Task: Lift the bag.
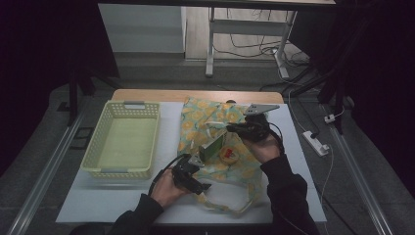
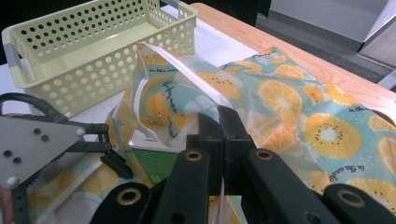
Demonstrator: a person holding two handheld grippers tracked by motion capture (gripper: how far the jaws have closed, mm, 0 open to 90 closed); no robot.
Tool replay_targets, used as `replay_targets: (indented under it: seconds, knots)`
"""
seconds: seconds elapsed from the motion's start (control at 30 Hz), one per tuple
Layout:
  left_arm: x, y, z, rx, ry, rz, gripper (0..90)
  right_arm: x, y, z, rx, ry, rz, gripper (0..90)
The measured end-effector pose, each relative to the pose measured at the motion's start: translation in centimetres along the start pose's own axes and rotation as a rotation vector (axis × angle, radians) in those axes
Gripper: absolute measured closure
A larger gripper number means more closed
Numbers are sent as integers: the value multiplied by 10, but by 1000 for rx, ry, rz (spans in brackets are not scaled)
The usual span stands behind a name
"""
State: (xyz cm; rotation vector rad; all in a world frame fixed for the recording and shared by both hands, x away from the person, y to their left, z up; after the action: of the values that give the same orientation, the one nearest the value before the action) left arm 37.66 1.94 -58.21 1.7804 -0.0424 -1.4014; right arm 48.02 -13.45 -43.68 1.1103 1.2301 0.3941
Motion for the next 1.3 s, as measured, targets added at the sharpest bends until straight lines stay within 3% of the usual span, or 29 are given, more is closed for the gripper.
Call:
replay_targets:
  seconds: [0.13,0.2,0.37,0.47,0.5,0.67,0.93,1.3]
  knots:
    - [-2,1,-1,-5,1,-9,241,-1,0,0,0,-2,1,894]
    - [-3,2,-2,-4,-4,-8,356,-1,0,0,0,-1,-1,894]
    - [-4,3,-2,8,-14,-17,477,0,0,0,0,-1,-1,894]
    - [-4,6,-1,18,-27,-26,690,0,0,0,-2,-1,-3,895]
    - [-4,6,-1,18,-32,-26,690,0,0,0,-2,-1,-3,895]
    - [-4,6,-3,-23,-56,-28,884,0,0,0,1,-1,-1,894]
    - [-4,8,-4,-96,-64,-30,894,0,-1,0,0,-1,-2,894]
    - [-19,16,-8,-170,-105,21,895,-2,0,0,3,0,3,895]
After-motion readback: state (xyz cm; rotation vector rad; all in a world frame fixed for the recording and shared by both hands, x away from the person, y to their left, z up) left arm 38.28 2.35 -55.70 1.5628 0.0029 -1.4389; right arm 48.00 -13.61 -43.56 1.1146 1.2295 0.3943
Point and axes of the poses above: each handheld gripper's, and its own axes: x roughly forward along the jaws, y roughly out of its top, z roughly to its right, the point moved 6 cm from there along x, roughly forward along the jaws, and after that the axes turned 4 degrees about y, right-handed, at the moved point
